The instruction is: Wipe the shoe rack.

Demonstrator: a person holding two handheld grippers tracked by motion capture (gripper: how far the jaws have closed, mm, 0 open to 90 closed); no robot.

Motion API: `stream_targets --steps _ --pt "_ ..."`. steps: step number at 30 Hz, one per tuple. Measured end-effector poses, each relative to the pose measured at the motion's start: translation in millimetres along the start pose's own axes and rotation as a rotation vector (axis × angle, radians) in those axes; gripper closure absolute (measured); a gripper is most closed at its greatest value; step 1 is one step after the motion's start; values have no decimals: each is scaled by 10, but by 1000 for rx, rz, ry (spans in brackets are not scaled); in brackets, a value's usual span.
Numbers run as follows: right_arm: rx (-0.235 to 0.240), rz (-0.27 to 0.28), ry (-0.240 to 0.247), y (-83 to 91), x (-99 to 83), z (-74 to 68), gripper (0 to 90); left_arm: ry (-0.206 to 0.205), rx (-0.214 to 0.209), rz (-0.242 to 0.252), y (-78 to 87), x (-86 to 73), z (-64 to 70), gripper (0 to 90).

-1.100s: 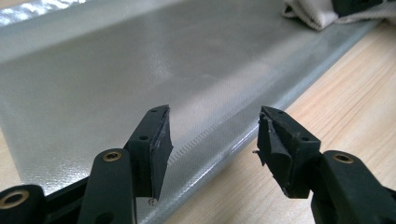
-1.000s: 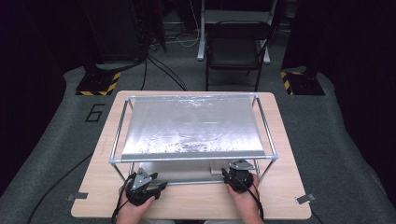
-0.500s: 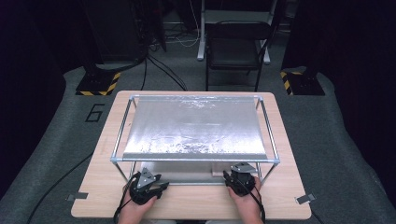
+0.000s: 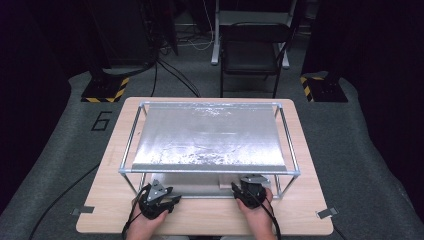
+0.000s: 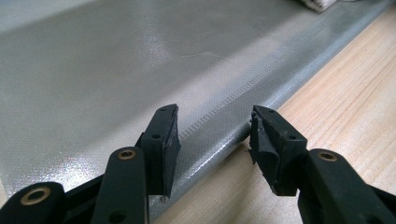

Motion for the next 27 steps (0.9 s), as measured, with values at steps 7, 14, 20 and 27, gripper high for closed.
stream_targets --steps 7,14,20,27 --pt "11 0 35 -40 35 -45 572 3 -2 -1 1 0 -7 521" --pt "-61 -13 2 72 -39 255 572 2 1 -1 0 0 -6 522" --pt "-58 -5 -34 55 -35 228 577 -4 3 -2 -2 1 -4 521" --pt "8 -4 16 -73 65 -144 576 -1 3 -2 -2 0 -3 521"
Point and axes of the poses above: each handheld gripper's, and its own axes: y roughly backward along the jaws, x roughly out of its top, z roughly to its right, the point moved 3 cm from there along -y, roughly forward along the jaws, and after that the axes turned 11 degrees about -x, right-handed, at the moved point
